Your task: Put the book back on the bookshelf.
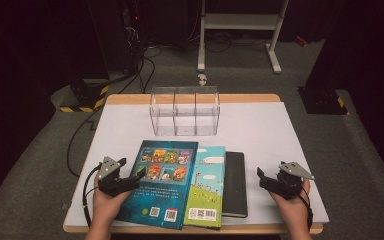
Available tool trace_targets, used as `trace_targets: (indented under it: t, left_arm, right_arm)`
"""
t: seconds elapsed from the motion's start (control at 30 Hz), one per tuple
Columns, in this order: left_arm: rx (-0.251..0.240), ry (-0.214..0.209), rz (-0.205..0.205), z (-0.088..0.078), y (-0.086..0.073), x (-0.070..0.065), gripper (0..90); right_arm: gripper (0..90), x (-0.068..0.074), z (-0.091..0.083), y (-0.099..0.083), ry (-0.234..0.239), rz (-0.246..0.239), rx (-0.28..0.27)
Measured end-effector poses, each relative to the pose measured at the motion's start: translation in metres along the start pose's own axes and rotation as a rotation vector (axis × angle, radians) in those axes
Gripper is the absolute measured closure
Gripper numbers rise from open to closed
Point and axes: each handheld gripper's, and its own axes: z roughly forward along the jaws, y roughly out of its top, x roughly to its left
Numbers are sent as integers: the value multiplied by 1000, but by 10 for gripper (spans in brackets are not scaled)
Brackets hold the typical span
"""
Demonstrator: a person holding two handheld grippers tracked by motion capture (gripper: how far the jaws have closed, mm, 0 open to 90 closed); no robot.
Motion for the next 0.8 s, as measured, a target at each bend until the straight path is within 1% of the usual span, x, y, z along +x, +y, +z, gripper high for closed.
trace_targets:
  t: [0.03, 0.1, 0.2, 0.27, 0.3, 0.37, 0.4, 0.43, 0.47, 0.5, 0.53, 0.57, 0.6, 0.63, 0.67, 0.7, 0.73, 0.77, 0.8]
  left_arm:
    - [-1, 10, 9, 1, -1, -1, 135]
    - [3, 10, 12, 2, -1, -1, 135]
    - [-6, 12, -4, 1, 0, 1, 118]
    - [-7, 10, -16, 1, -1, 1, 117]
    - [1, 9, -20, 2, -1, 2, 118]
    - [23, 11, -12, 3, -2, 3, 117]
    - [36, 11, -10, 4, -2, 3, 114]
    - [36, 11, -10, 4, -2, 3, 116]
    - [50, 11, -3, 4, -2, 3, 116]
    - [59, 9, -5, 4, -1, 3, 131]
    - [60, 10, -7, 4, -1, 3, 142]
    - [46, -4, -5, 2, 1, 3, 143]
    - [33, -2, 0, 2, 1, 3, 143]
    - [20, 0, 3, 1, 1, 2, 143]
    - [12, 1, 7, 0, 1, 2, 143]
    - [11, 2, 4, 0, 1, 3, 143]
    - [15, 3, 1, 0, 1, 3, 143]
    - [18, 5, -2, 0, 1, 4, 142]
    - [15, 4, -1, -1, 1, 4, 142]
  right_arm:
    - [97, -1, 0, 0, 13, 20, 4]
    - [96, -2, 0, -1, 16, 28, 5]
    - [95, -3, -2, -1, 24, 35, -5]
    - [95, -3, -2, -2, 32, 29, -6]
    - [94, -2, -1, -2, 37, 30, -5]
    - [94, 0, -1, -2, 42, 17, -5]
    - [93, 0, 0, -2, 52, 13, 0]
    - [93, 0, 0, -2, 52, 13, 0]
    - [91, 1, 0, -2, 56, 8, 5]
    - [89, 2, 1, -1, 54, -3, -5]
    - [89, 2, 1, 1, 61, 5, 4]
    - [118, 2, 0, 3, 59, 9, -4]
    - [164, 2, -1, 4, 53, 16, -6]
    - [167, 1, -2, 4, 54, 18, -10]
    - [168, 1, -3, 5, 67, 15, -14]
    - [164, 0, -4, 5, 73, 9, -24]
    - [180, 1, -4, 5, 64, 10, -27]
    - [200, 1, -5, 6, 86, 8, -18]
    - [188, 0, -6, 6, 112, 1, -19]
